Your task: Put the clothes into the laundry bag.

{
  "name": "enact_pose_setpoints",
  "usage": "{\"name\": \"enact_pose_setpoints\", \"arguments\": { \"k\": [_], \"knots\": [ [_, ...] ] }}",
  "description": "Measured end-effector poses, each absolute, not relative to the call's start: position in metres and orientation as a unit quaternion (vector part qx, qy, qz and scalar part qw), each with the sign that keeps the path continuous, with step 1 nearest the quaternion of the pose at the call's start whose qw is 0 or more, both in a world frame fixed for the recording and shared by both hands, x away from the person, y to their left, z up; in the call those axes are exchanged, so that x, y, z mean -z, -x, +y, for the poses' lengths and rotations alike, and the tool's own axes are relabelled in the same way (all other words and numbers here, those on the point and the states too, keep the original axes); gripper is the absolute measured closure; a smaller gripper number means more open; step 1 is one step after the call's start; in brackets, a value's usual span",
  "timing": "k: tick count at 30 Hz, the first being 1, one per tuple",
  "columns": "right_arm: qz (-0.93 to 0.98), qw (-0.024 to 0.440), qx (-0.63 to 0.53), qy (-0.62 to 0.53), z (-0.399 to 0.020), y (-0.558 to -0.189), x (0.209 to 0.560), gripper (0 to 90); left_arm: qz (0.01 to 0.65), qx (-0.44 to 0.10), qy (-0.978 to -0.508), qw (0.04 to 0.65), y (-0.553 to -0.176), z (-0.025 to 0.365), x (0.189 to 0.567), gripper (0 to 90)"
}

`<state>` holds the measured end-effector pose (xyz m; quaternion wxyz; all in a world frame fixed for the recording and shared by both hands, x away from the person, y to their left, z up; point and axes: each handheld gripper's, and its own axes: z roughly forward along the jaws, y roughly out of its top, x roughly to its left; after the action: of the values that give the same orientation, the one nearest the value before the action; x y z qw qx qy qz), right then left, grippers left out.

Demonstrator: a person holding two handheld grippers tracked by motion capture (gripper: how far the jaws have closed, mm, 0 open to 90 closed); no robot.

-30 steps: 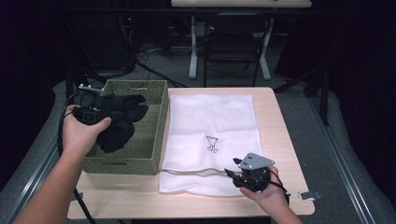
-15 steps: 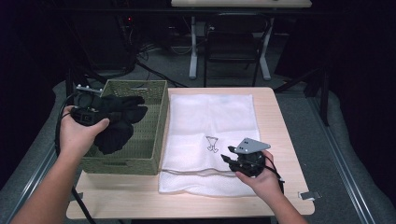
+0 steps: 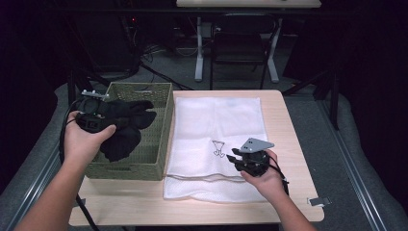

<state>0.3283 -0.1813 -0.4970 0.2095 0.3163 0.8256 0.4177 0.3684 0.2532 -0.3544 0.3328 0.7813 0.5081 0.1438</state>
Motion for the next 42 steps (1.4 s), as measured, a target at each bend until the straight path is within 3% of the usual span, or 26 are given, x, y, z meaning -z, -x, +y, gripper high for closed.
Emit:
{"name": "enact_pose_setpoints", "arguments": {
  "k": [42],
  "knots": [
    [0.876, 0.151, -0.358, -0.286, -0.157, -0.321, 0.552, 64.0, 0.461, -0.139, -0.798, 0.363, -0.352, 0.218, 0.343, 72.8]
  ]
}}
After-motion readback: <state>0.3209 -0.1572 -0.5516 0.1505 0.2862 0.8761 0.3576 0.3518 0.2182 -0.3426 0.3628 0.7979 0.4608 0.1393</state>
